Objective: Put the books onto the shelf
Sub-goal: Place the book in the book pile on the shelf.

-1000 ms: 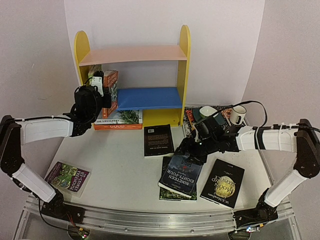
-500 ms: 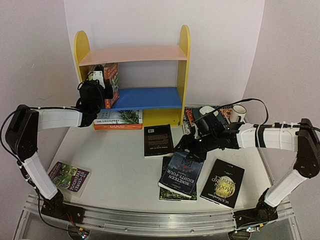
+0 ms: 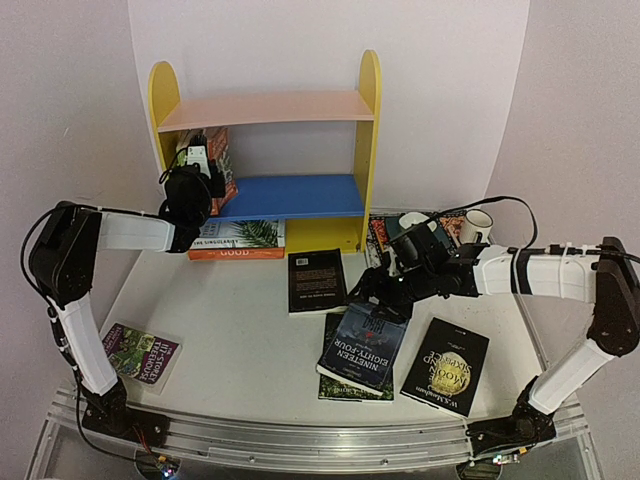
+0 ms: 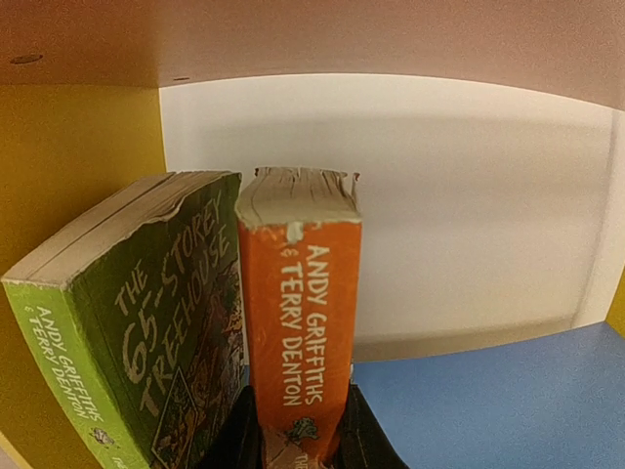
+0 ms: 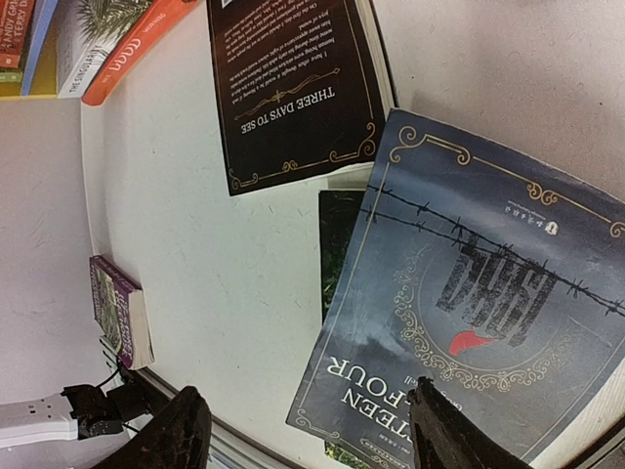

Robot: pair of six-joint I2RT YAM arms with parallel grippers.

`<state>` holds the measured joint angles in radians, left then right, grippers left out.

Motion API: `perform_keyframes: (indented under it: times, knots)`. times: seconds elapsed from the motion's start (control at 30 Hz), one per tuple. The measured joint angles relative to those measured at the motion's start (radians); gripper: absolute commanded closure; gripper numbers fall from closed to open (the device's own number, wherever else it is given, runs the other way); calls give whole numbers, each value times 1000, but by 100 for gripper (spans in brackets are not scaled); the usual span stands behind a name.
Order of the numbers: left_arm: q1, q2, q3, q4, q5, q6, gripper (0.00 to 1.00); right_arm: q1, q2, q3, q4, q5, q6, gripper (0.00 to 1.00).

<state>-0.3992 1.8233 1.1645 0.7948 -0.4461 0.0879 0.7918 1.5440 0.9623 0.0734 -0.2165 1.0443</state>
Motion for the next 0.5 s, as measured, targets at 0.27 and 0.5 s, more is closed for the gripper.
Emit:
perform_keyframes:
  times: [0.27, 0.5]
  knots:
    - [8, 11, 0, 18, -29, 30, 80, 0, 0, 0, -1, -5, 0, 30]
    - [9, 11, 0, 26, -55, 53, 78, -1, 1, 2, -3, -8, 0, 30]
